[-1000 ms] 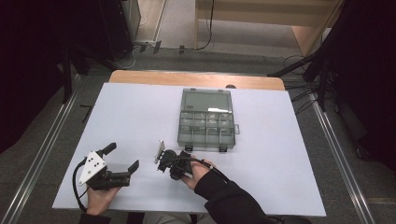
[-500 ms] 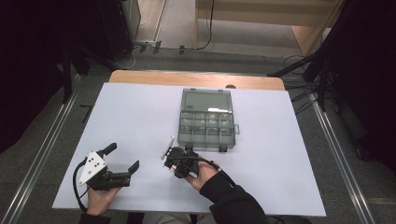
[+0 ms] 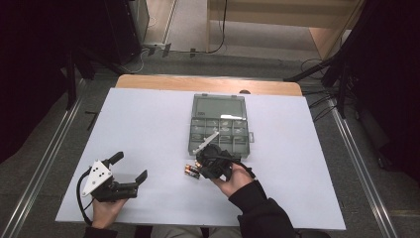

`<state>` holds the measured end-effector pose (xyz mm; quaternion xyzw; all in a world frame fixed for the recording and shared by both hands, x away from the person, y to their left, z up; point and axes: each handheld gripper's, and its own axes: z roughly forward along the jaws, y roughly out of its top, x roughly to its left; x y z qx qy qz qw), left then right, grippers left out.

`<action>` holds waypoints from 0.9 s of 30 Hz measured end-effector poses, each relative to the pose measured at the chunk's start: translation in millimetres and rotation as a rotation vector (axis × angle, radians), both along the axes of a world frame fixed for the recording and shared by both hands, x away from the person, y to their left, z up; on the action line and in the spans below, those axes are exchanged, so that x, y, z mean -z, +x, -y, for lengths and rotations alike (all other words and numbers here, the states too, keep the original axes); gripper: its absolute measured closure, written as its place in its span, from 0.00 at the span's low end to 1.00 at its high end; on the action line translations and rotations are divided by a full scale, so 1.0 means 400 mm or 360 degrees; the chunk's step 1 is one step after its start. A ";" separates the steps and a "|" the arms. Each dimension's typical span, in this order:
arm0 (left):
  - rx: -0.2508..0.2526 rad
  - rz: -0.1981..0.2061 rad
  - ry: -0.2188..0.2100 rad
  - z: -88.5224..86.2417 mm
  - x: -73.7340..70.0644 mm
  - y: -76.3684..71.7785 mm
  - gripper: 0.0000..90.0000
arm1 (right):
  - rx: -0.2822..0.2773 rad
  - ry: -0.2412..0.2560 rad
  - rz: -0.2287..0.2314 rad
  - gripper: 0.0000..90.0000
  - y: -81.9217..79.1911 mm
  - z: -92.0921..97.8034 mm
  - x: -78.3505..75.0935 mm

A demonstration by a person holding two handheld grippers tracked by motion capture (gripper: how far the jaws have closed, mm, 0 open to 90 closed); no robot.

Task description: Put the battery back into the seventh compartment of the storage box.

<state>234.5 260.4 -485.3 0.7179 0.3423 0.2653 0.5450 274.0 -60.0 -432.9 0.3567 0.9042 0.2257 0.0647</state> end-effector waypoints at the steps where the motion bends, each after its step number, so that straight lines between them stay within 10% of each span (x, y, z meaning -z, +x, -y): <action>1: -0.0002 -0.0001 -0.0003 0.000 0.000 0.000 0.00 | 0.0025 0.0025 0.0009 0.87 0.002 0.013 -0.003; 14: 0.0001 -0.0006 0.0003 0.000 0.001 0.000 0.00 | 0.0376 0.0350 0.0035 0.87 0.043 0.173 -0.019; 27: -0.0001 -0.0009 -0.0001 0.000 0.001 0.001 0.00 | 0.0761 0.0641 -0.0189 0.87 0.118 0.264 0.023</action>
